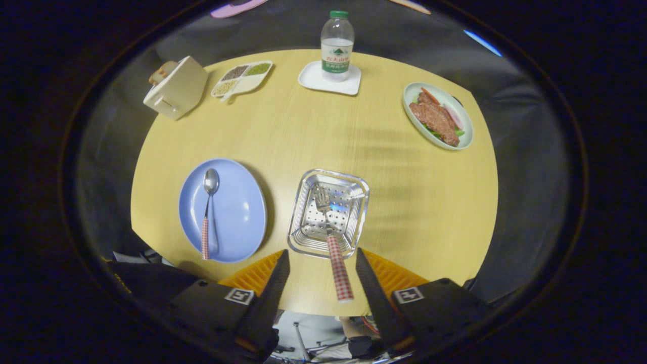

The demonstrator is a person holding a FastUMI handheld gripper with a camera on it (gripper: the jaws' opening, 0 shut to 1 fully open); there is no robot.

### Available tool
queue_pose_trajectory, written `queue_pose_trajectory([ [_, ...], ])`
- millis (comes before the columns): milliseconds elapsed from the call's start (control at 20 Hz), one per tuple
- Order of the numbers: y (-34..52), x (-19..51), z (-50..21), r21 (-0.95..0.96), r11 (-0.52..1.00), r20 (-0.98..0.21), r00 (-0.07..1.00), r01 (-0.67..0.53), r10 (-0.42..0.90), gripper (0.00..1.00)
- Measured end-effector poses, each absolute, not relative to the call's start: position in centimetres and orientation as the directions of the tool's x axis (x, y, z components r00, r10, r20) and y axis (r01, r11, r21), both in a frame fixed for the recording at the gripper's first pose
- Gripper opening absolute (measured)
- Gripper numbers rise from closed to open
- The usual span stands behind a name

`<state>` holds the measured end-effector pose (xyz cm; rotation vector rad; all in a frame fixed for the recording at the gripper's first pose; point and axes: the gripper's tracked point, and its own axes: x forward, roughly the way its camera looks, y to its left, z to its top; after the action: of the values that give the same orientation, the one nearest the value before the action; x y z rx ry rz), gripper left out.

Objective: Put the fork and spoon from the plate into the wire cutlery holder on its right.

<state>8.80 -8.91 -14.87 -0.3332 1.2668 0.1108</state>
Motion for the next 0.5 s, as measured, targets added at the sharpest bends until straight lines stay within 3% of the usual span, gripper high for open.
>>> queue_pose_trajectory([
  [100, -9.0, 9.6, -13.8, -0.166, 0.962, -0.926, 0.369, -0.215, -0.077, 1.00],
  [500, -8.0, 12.0, -8.9, -0.107, 0.991, -0.741, 0.671, -0.080, -0.026, 0.98],
])
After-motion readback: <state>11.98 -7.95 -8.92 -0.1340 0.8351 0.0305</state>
